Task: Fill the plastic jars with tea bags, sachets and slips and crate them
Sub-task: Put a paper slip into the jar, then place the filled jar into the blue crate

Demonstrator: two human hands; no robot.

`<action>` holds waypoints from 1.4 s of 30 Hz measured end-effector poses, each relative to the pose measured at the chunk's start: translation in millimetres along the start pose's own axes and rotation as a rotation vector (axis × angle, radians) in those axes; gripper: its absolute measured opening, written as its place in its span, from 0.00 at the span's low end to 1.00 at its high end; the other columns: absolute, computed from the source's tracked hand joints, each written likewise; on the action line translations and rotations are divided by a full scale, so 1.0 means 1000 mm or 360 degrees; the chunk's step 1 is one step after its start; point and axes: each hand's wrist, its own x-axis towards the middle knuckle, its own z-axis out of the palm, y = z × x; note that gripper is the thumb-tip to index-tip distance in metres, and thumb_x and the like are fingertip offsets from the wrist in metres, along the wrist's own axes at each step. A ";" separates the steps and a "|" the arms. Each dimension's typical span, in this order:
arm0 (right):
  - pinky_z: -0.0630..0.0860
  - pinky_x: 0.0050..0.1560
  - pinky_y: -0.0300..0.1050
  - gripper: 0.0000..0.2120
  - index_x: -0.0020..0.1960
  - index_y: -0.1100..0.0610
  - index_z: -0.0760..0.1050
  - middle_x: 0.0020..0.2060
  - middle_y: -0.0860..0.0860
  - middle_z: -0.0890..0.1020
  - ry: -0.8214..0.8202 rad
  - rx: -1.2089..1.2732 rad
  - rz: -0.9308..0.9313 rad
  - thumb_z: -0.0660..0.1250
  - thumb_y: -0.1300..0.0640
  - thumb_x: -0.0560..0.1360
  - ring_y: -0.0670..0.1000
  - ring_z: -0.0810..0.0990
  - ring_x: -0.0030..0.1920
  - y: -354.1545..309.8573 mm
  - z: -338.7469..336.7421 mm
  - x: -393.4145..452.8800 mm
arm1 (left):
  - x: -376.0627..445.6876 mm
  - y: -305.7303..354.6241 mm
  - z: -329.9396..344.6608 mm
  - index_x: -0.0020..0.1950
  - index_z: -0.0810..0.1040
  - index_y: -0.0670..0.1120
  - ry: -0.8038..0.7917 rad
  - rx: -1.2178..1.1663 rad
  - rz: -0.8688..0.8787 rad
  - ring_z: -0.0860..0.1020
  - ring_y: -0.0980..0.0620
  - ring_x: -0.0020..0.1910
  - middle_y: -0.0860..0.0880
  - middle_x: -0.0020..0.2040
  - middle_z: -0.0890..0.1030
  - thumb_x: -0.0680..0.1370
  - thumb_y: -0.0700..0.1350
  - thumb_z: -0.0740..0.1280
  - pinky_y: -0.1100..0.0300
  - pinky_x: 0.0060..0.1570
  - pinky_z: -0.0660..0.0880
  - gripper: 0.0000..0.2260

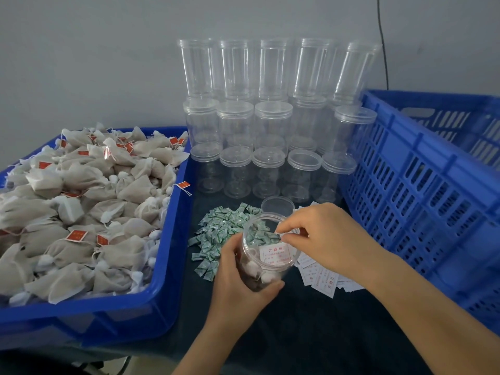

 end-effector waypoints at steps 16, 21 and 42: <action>0.65 0.70 0.46 0.50 0.80 0.38 0.47 0.76 0.42 0.62 -0.0560 -0.0383 -0.0320 0.73 0.32 0.68 0.46 0.59 0.74 -0.017 -0.018 0.012 | -0.002 0.001 0.005 0.59 0.64 0.71 0.0006 0.0001 0.0011 0.76 0.66 0.55 0.68 0.55 0.75 0.59 0.43 0.81 0.76 0.47 0.71 0.41; 0.73 0.55 0.47 0.47 0.78 0.34 0.49 0.67 0.46 0.67 -0.0709 -0.0572 -0.0312 0.73 0.34 0.69 0.49 0.68 0.66 -0.031 -0.027 0.022 | -0.002 0.000 0.006 0.58 0.63 0.72 0.0018 -0.0006 0.0057 0.72 0.71 0.56 0.73 0.55 0.72 0.60 0.40 0.81 0.80 0.47 0.69 0.42; 0.77 0.50 0.52 0.25 0.67 0.49 0.73 0.60 0.49 0.73 0.0549 -0.0265 0.1017 0.75 0.46 0.73 0.59 0.76 0.55 0.087 -0.297 -0.027 | 0.066 0.014 0.060 0.71 0.61 0.57 -0.0231 0.0163 0.0238 0.68 0.74 0.59 0.70 0.59 0.69 0.69 0.50 0.74 0.73 0.53 0.64 0.35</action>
